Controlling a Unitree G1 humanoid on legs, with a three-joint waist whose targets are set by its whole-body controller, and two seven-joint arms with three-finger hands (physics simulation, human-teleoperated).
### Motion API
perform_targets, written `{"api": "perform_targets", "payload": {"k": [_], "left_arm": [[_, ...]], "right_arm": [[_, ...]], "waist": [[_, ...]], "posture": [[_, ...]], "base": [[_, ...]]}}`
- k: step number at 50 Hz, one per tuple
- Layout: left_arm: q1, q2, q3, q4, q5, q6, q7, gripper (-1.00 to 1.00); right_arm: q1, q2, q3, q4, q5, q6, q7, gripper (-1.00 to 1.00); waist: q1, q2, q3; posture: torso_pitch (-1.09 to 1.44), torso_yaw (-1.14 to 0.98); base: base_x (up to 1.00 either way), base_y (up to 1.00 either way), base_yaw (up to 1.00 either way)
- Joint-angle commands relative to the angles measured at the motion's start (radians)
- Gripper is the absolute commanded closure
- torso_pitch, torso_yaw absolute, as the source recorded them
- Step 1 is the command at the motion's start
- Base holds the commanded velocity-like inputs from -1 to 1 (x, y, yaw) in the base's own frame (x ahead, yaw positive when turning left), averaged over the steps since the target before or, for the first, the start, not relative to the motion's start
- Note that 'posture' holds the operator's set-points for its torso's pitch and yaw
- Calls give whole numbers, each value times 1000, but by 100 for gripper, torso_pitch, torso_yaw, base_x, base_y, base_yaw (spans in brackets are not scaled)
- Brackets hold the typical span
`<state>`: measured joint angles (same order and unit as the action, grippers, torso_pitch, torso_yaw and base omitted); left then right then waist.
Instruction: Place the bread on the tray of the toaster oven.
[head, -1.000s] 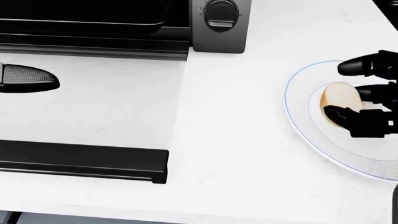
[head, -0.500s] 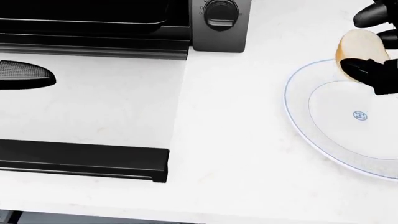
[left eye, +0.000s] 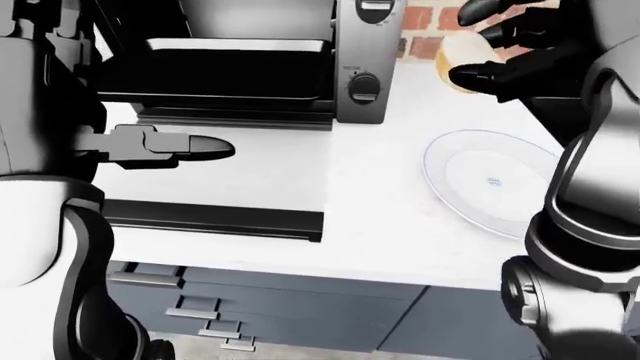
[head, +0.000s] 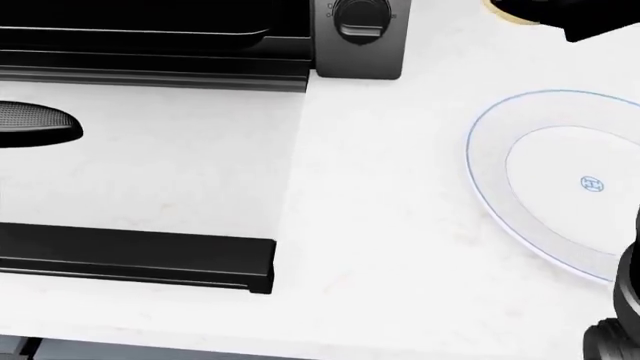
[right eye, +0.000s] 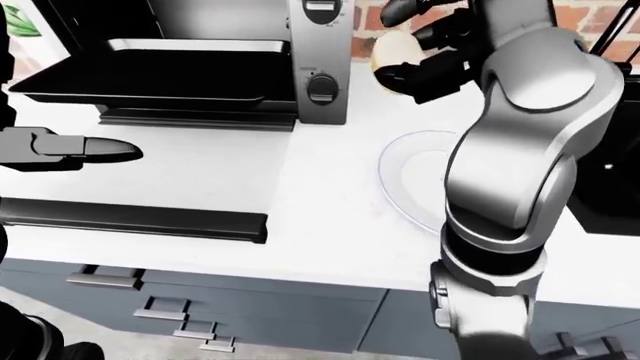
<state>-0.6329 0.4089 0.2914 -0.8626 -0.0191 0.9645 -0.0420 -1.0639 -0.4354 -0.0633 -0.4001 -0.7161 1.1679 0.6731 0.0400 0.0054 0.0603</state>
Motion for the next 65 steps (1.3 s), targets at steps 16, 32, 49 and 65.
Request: {"api": "perform_targets", "payload": {"k": [16, 32, 49, 65], "left_arm": [[-40, 23, 12, -5, -8, -20, 19, -100], [-28, 29, 20, -15, -17, -19, 26, -100], [-13, 26, 16, -15, -12, -33, 29, -100], [-16, 27, 21, -14, -3, -34, 19, -100]], "right_arm": [[-208, 118, 19, 189, -52, -162, -2, 31], [-247, 196, 50, 225, -48, -194, 4, 31], [-238, 248, 49, 324, -2, -287, -63, 32], [-268, 235, 48, 464, 65, -376, -123, 33]], "waist": [[54, 8, -24], [155, 10, -30], [293, 30, -46], [397, 38, -58]], "posture": [[0, 19], [0, 27], [0, 35], [0, 43]], "base": [[0, 0, 0], [0, 0, 0], [0, 0, 0], [0, 0, 0]]}}
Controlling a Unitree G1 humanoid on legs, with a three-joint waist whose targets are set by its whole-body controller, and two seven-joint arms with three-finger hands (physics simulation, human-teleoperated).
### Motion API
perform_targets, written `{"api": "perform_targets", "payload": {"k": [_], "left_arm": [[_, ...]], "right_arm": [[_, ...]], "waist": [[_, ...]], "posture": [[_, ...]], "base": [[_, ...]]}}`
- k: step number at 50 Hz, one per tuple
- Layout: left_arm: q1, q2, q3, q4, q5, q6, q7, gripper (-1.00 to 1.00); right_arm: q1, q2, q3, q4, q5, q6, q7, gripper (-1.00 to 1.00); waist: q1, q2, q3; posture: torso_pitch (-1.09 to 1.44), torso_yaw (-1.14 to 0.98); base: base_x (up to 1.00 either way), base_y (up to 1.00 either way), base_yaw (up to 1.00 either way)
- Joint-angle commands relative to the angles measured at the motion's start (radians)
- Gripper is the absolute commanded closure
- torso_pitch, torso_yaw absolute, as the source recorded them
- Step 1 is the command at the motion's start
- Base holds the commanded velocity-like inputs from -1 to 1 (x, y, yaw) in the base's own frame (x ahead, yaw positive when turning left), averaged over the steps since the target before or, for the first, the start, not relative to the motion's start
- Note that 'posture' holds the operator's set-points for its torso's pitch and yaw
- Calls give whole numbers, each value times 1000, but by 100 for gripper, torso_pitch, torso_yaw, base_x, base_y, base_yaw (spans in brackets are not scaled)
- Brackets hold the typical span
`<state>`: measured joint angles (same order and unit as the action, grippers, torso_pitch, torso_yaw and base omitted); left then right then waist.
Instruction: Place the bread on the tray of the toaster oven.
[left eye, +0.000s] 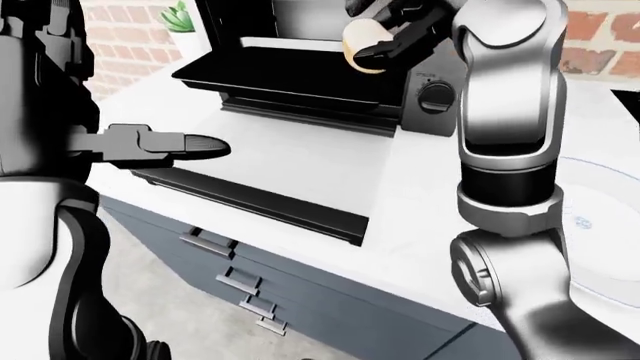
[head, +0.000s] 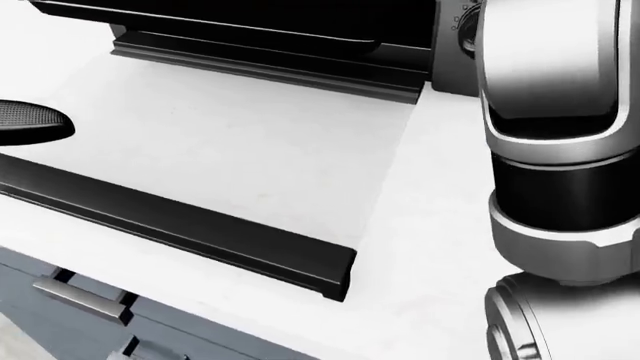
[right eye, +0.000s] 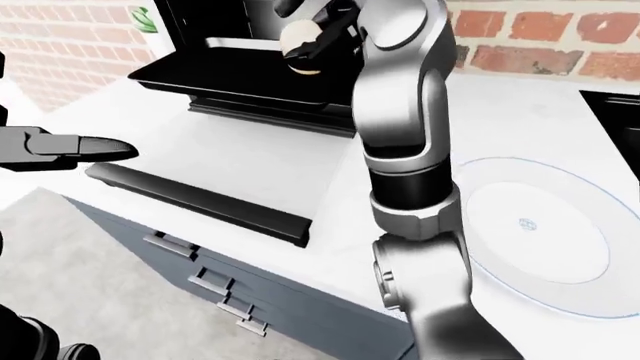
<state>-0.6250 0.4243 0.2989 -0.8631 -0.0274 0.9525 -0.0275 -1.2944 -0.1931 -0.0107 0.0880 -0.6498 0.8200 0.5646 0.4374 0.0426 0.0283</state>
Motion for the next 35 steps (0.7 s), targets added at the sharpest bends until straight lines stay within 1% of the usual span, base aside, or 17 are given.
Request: {"api": "perform_targets", "payload": {"k": [1, 7, 13, 18, 35], "left_arm": [[-26, 15, 15, -15, 5, -20, 3, -100], [-30, 20, 13, -14, 4, -19, 2, -100], [-30, 22, 14, -16, 4, -18, -1, -100], [-23, 23, 17, -19, 6, -20, -5, -100], [-13, 6, -1, -5, 32, -48, -8, -100]], "right_arm": [[-36, -6, -6, -19, 2, -32, -18, 33], [-41, -8, -10, 21, 20, -60, -40, 33], [-49, -10, -17, 87, 51, -106, -76, 34], [-59, -20, -17, 129, 66, -130, -95, 35], [-53, -33, -18, 200, 83, -178, -138, 35]], "waist": [[6, 1, -27], [35, 0, -31], [55, -1, -34], [66, -3, -36], [90, -11, -41]], "posture": [[0, 44], [0, 45], [0, 45], [0, 45], [0, 45]], "base": [[0, 0, 0], [0, 0, 0], [0, 0, 0], [0, 0, 0], [0, 0, 0]]}}
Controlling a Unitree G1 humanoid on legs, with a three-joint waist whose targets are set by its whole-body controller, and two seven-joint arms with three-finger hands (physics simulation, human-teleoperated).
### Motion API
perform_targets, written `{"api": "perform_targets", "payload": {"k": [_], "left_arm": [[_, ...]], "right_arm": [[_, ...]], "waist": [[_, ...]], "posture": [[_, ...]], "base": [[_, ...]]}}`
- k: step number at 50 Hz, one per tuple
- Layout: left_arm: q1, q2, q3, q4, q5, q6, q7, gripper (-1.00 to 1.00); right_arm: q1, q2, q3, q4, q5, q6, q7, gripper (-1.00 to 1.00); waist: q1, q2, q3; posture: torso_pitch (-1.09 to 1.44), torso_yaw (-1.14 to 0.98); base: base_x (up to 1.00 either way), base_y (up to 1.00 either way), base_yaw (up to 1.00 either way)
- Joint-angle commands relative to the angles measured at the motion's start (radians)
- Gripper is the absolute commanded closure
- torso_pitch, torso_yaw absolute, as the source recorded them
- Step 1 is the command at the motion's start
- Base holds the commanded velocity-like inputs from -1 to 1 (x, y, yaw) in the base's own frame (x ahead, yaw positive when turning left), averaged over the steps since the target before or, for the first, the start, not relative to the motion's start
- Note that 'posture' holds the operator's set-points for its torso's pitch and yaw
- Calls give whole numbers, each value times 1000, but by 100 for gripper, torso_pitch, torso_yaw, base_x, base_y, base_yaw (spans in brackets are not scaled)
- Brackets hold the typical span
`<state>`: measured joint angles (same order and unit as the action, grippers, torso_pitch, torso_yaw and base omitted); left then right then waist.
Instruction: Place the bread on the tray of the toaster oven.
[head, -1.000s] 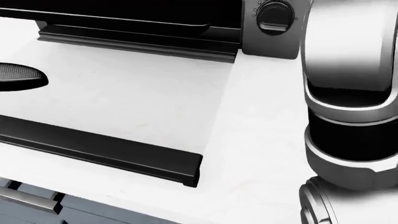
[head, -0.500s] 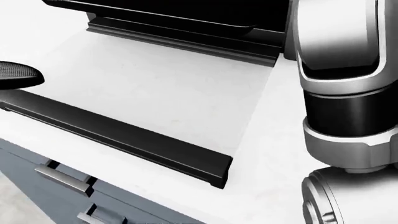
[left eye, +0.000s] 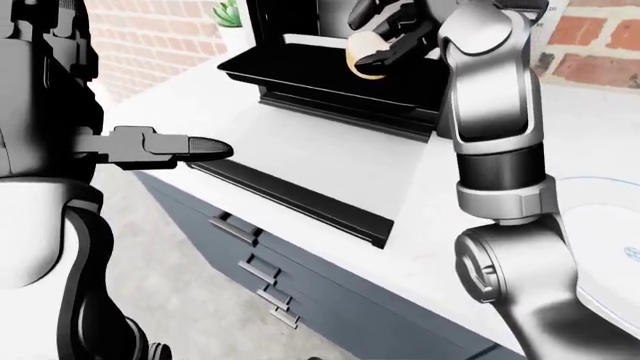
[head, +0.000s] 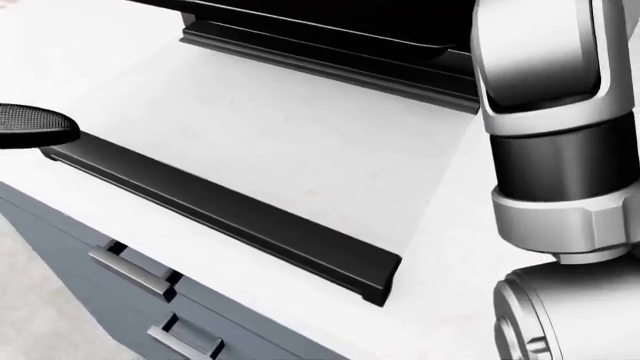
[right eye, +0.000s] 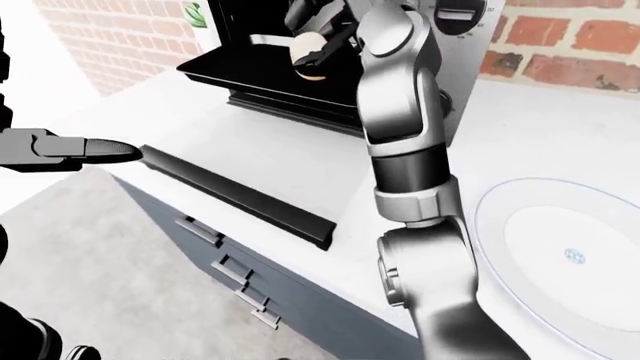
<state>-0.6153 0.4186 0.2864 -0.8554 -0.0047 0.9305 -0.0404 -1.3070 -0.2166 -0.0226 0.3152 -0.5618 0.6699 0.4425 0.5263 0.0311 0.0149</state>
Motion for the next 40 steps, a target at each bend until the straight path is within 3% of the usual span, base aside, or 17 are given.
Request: {"api": "perform_targets", "payload": {"k": [1, 40], "left_arm": [[-22, 11, 11, -14, 11, -26, 4, -100], [-9, 16, 31, -38, 14, -16, -16, -100]], "right_arm": [[-40, -10, -6, -25, -6, -31, -17, 35], [-56, -42, -25, 179, 29, -141, -127, 36]], "waist": [[2, 0, -27], [20, -3, -33]], "posture": [[0, 45], [0, 45]], "base": [[0, 0, 0], [0, 0, 0]]}}
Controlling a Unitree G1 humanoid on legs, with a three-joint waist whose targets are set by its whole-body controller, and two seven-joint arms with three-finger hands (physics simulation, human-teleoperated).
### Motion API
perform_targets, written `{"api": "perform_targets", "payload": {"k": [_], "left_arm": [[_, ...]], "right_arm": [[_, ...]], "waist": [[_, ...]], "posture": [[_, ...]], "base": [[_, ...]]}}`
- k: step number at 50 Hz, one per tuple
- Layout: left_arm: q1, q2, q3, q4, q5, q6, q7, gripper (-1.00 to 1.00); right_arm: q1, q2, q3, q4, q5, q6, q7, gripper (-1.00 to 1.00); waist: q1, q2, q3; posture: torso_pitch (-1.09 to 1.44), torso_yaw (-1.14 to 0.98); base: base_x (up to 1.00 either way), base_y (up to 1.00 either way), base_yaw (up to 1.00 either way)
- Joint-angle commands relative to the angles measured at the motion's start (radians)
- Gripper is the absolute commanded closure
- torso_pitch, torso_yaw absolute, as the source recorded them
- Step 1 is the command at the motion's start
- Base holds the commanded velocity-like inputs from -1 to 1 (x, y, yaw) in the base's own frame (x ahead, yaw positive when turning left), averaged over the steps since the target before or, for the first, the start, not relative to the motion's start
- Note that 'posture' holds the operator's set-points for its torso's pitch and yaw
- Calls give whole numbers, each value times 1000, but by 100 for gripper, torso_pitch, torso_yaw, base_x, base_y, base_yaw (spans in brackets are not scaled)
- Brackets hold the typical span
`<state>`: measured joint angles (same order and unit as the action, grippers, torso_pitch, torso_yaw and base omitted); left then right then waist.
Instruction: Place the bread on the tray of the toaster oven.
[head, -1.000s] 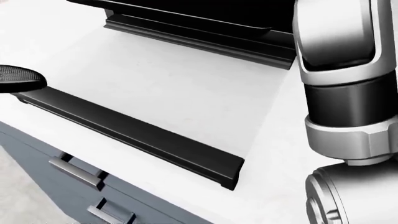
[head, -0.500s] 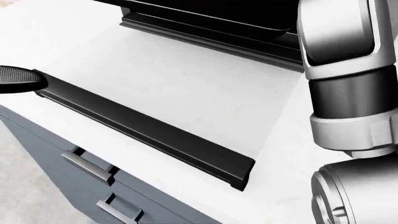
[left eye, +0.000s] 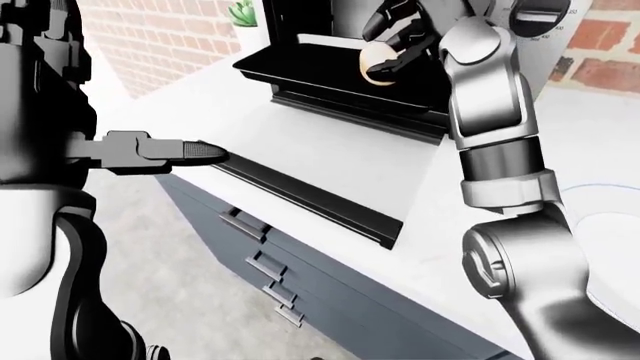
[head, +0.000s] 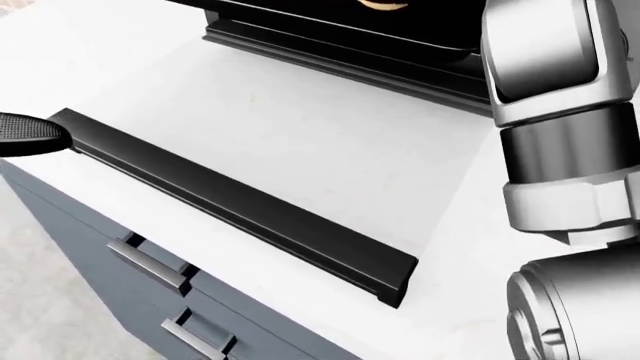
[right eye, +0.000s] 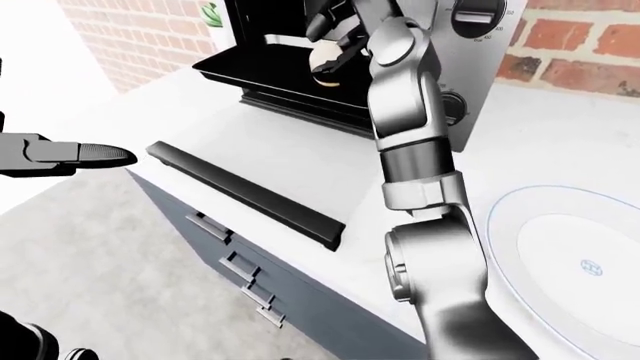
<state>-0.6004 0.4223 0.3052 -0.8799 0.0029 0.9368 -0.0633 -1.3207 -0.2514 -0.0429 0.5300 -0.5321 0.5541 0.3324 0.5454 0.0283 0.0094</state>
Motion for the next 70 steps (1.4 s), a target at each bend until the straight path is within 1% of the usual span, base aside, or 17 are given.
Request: {"api": "perform_targets", "payload": {"k": [1, 4, 8, 9, 10, 11, 13, 14, 19, 26, 27, 30, 34, 40, 53, 60, 70], "left_arm": [[-23, 13, 12, -14, 6, -22, 7, -100], [-22, 10, 7, -10, 9, -27, 9, -100], [-26, 11, 4, -7, 12, -26, 9, -100], [-27, 10, 3, -7, 12, -27, 9, -100], [-27, 10, 2, -6, 13, -27, 8, -100], [-28, 10, 2, -7, 13, -26, 8, -100], [-30, 12, 5, -9, 12, -22, 6, -100], [-31, 12, 6, -10, 12, -20, 5, -100], [-45, 10, -13, 9, 22, -28, 13, -100], [-44, 3, -19, 17, 35, -37, 11, -100], [-42, 4, -16, 15, 35, -37, 8, -100], [-36, 4, -3, 4, 32, -32, 1, -100], [-28, 7, 11, -10, 23, -25, -4, -100], [-20, 6, 7, -8, 21, -33, 3, -100], [-26, -5, -16, 14, 39, -52, 10, -100], [-33, 0, -2, 7, 32, -39, -1, -100], [-28, -1, -6, 14, 31, -50, 3, -100]], "right_arm": [[-42, -8, -4, -34, 0, -27, -18, 35], [-41, -9, -3, -27, 1, -30, -22, 33], [-42, -14, -2, -36, -2, -21, -18, 24], [-40, -13, -2, -37, -3, -21, -18, 14], [-39, -13, -2, -37, -3, -21, -19, 12], [-37, -14, -2, -39, -5, -20, -17, 5], [-34, -15, -2, -52, -7, -11, -12, 0], [-32, -16, -1, -57, -10, -8, -11, -7], [-25, -13, -1, -61, -12, -9, -8, -23], [-26, -11, -3, -47, -12, -17, -17, -34], [-27, -11, -2, -45, -12, -19, -17, -40], [-29, -10, -1, -41, -13, -21, -17, -45], [-26, -8, 1, -49, -14, -16, -13, -45], [-31, -8, 2, -55, -19, -12, -6, -60], [-42, 9, 13, -144, -43, 45, 43, -58], [-25, 29, 22, -245, -70, 101, 85, -56], [-12, 61, 39, -390, -122, 189, 159, -58]], "waist": [[1, 0, -27], [2, -1, -27], [4, -2, -28], [4, -2, -28], [4, -2, -27], [4, -2, -27], [5, -2, -27], [5, -2, -27], [6, -2, -27], [6, -3, -28], [6, -3, -28], [6, -3, -28], [5, -2, -27], [7, -2, -27], [8, -3, -26], [7, -3, -24], [7, -1, -22]], "posture": [[0, 45], [0, 45], [0, 45], [0, 45], [0, 45], [0, 45], [0, 45], [0, 45], [0, 45], [0, 45], [0, 45], [0, 45], [0, 45], [0, 45], [0, 45], [0, 45], [0, 45]], "base": [[0, 0, 0], [0, 0, 0], [0, 0, 0], [0, 0, 0], [0, 0, 0], [0, 0, 0], [0, 0, 0], [0, 0, 0], [0, 0, 0], [0, 0, 0], [0, 0, 0], [0, 0, 0], [0, 0, 0], [0, 0, 0], [0, 0, 0], [0, 0, 0], [0, 0, 0]]}}
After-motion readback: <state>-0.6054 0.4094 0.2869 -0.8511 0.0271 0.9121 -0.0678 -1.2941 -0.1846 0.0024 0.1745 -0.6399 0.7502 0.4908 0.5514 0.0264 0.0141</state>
